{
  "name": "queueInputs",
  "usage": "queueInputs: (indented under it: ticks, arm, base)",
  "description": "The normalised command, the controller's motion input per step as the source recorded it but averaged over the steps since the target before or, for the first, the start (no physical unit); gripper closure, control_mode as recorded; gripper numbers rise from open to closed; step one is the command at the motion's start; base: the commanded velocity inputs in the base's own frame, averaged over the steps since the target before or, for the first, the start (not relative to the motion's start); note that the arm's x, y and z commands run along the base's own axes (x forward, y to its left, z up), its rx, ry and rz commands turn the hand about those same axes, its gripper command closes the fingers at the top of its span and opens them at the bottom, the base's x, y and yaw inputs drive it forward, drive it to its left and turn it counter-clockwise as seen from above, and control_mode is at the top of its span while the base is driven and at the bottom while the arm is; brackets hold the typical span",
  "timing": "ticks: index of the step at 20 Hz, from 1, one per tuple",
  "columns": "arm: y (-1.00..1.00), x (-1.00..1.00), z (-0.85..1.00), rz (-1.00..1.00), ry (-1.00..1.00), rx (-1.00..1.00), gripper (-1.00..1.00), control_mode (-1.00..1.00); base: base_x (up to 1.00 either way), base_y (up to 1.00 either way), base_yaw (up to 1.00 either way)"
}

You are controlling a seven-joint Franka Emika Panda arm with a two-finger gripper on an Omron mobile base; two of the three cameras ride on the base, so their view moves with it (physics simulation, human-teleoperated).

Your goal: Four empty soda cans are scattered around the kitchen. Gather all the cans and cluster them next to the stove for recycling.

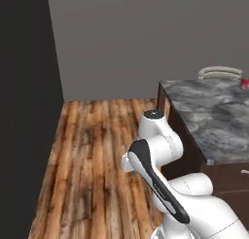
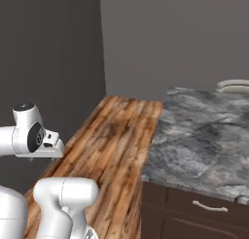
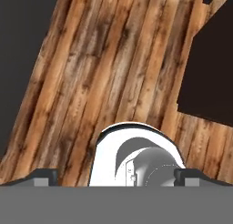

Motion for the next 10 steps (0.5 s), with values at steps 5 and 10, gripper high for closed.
queueInputs:
  ticks: [5,10]
  arm:
    - [0.00,0.00,0.00,0.00,0.00,0.00,-1.00,1.00]
    - [0.00,0.00,0.00,0.00,0.00,0.00,-1.00,1.00]
  base:
    - [1.00,0.76,-0.53]
    - [1.00,0.82,-0.51]
